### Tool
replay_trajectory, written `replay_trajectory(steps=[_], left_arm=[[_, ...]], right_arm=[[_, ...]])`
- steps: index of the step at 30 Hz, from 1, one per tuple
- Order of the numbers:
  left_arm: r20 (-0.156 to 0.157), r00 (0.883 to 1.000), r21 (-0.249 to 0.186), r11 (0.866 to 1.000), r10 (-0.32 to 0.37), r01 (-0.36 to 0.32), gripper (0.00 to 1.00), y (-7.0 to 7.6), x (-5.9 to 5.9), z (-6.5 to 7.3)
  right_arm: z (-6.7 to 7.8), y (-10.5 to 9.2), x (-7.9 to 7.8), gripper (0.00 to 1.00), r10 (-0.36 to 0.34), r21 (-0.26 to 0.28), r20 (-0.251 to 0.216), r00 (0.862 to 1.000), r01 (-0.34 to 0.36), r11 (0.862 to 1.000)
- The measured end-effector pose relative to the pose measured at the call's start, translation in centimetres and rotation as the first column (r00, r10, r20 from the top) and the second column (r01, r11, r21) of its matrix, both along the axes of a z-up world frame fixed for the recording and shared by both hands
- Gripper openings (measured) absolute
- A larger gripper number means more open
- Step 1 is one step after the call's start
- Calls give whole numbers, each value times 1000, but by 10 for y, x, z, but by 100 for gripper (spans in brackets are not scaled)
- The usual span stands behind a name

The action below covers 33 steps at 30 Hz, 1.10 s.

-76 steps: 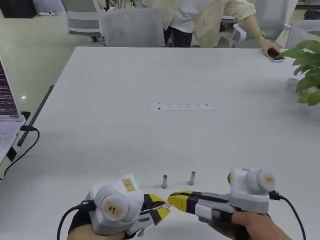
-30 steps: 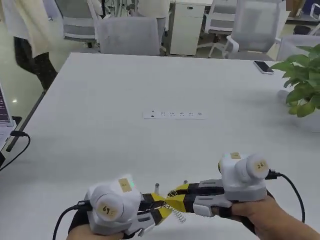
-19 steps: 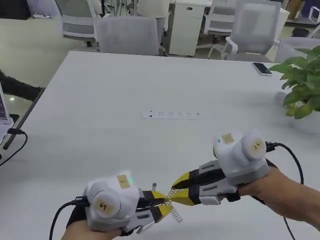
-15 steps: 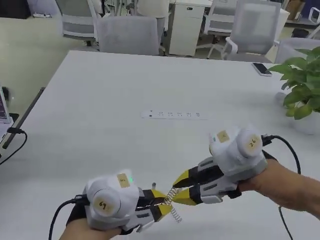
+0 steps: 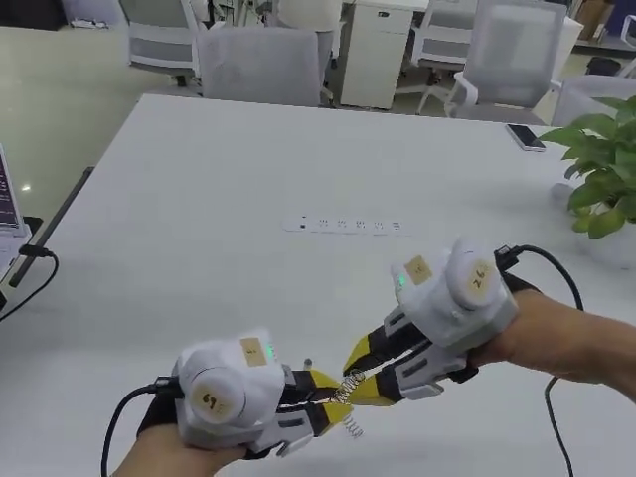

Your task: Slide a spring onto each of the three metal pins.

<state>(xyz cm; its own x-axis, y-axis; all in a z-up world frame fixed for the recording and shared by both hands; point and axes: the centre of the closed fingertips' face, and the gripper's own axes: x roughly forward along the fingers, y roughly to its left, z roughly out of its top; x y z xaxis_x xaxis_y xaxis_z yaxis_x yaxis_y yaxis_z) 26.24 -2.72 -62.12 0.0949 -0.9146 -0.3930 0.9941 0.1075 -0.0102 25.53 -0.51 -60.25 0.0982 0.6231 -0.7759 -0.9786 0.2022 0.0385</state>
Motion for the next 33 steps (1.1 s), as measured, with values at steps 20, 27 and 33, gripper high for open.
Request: replay_trajectory(steps=[20,27,33], left_arm=[[17,998,13,998,-61,61,2,-3,-12,2],[17,998,21,998,-63,62,2,0,-12,-1],[4,998,22,998,-55,55,3,3,-13,-6]], right_arm=[[-8,1,-12,9,100,-64,-13,995,-101,993],[-11,4,-12,8,114,-76,4,993,-114,991],[-16,7,-12,8,131,-88,7,991,-130,988]])
